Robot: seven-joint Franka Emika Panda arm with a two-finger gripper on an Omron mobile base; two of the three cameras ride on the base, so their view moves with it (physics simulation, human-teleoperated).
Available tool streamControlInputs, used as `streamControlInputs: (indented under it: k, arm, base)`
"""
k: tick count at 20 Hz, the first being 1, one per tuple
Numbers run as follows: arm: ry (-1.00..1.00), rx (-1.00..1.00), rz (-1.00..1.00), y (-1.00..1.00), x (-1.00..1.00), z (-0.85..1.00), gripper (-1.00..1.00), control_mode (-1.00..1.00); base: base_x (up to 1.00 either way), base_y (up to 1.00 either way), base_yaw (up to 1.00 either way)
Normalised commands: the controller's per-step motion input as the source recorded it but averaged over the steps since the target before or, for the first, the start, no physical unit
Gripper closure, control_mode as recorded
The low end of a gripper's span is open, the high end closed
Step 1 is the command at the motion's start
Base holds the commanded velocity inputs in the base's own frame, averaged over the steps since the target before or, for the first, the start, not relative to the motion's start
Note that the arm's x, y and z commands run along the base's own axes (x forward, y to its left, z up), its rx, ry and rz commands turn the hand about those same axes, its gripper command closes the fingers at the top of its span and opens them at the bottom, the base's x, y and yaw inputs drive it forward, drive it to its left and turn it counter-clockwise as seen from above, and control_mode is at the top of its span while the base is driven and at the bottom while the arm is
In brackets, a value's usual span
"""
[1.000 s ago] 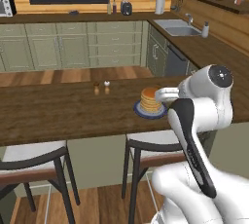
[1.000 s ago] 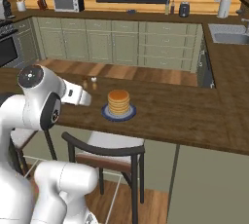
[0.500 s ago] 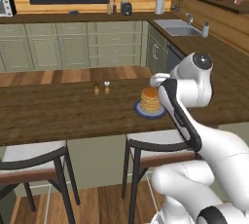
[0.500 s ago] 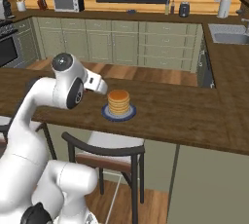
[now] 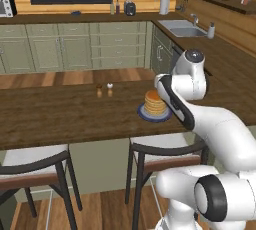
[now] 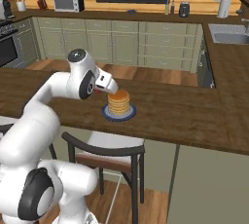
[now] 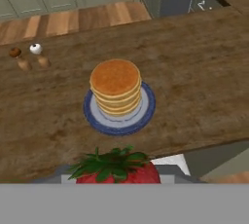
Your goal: Take the strawberry from the fridge and place it on top of the pancake, located on the dining counter.
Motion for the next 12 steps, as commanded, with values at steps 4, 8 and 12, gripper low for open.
streamControlInputs:
  k: [4, 8, 12]
  arm:
    - [0.09, 0.00, 0.00, -0.05, 0.40, -0.36, 1.00, -1.00]
    - [0.00, 0.00, 0.00, 0.00, 0.38, -0.38, 1.00, -1.00]
    - [0.00, 0.00, 0.00, -0.01, 0.50, -0.33, 1.00, -1.00]
  base:
    - [0.00, 0.00, 0.00]
    - [0.00, 0.00, 0.00]
    - [0.00, 0.00, 0.00]
